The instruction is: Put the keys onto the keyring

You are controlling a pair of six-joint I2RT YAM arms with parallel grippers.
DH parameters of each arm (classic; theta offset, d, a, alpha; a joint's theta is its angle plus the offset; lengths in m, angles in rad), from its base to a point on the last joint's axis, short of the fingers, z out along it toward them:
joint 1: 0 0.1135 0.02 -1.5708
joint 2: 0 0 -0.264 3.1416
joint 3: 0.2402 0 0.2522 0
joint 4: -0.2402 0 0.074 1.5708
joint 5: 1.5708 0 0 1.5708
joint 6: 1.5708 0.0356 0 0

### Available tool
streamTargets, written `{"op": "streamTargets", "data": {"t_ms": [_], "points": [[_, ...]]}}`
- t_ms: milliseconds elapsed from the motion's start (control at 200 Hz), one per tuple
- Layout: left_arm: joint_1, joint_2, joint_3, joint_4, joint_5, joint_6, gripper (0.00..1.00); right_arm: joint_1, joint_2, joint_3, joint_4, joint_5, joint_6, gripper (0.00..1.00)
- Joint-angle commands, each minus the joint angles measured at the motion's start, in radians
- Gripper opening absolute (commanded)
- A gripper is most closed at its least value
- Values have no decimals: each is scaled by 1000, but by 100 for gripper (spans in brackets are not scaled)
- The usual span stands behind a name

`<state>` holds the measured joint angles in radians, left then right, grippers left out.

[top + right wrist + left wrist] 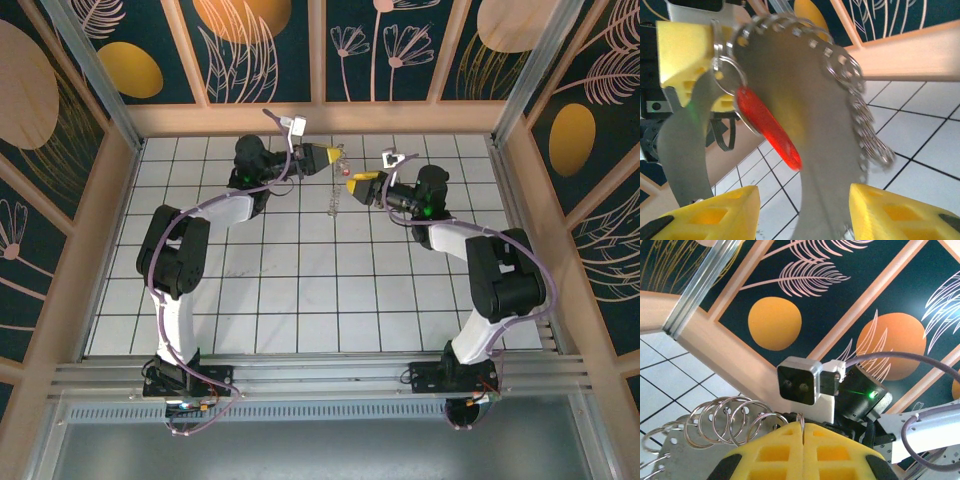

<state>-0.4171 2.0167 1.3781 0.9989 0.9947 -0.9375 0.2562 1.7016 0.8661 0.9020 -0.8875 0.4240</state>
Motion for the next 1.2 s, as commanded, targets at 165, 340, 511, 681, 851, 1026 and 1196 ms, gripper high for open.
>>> {"op": "streamTargets", "data": {"t_ms": [165,340,511,681,851,1026,1196], "points": [[-18,-44,28,38,33,0,0,24,-22,74,10,-32,-74,51],[-23,-47,26,33,35,6,0,33,-20,86,4,-42,-83,49],[-24,-51,25,32,35,7,0,38,-21,93,-12,-67,-92,32],[-25,-52,19,32,26,10,0,38,-46,67,-18,-88,-99,4],[-26,-61,8,42,7,10,0,41,-63,59,-50,-103,-108,0],[-27,-71,-16,88,-11,-5,0,65,-69,85,-134,-118,-146,0],[-34,-68,-21,92,-13,-7,0,97,-58,127,-224,-122,-198,0]]}}
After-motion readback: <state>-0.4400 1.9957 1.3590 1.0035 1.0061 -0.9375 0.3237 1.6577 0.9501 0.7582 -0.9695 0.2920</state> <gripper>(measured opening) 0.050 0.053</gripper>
